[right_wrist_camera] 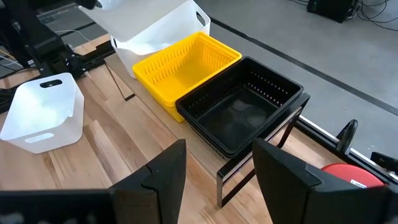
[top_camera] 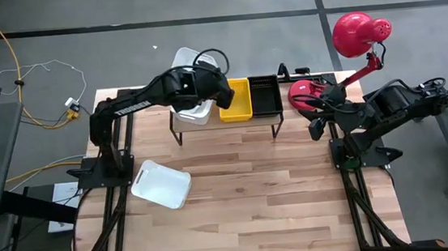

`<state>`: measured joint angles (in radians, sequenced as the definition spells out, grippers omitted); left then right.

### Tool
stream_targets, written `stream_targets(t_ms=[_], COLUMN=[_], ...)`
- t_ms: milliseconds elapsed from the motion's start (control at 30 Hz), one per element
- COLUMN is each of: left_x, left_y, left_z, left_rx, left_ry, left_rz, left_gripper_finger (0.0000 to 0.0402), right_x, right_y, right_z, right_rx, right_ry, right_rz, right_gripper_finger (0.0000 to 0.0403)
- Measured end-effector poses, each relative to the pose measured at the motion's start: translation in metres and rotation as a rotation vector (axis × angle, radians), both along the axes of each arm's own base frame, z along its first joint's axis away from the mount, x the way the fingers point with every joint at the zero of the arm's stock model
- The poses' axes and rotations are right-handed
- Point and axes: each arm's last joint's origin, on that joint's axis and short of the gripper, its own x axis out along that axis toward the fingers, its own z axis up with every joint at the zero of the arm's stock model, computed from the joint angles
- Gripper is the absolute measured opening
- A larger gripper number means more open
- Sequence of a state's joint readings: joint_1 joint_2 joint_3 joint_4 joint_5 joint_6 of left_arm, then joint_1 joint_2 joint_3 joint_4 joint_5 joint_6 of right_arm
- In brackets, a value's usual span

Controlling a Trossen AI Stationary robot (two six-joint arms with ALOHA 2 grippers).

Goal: Stack baskets on shelf by color
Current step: Stack the top white bin into the white bin on the shelf

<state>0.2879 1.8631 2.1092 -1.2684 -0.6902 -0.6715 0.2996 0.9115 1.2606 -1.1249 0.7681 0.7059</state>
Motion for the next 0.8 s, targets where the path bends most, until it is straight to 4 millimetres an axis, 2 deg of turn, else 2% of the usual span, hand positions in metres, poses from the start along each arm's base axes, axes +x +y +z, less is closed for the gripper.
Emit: stream_targets(t_ms=[567, 800], left_x=[0.005, 0.013], left_y=[-0.012, -0.005], left_z=[-0.004, -0.027], left_rx=[0.018, -0.055], left_ry=[-0.022, 0.082], left_rz=[0.053, 0.051], left_gripper_finger=[0.0000, 0.0000], right_x=[0.000, 0.000], right_y=[0.000, 0.000], right_z=[0.000, 0.000], right_rx=[-0.009, -0.021], right_ry=[0.007, 0.014], right_rz=[0.006, 0.011], right_gripper_finger=[0.0172, 0.0172])
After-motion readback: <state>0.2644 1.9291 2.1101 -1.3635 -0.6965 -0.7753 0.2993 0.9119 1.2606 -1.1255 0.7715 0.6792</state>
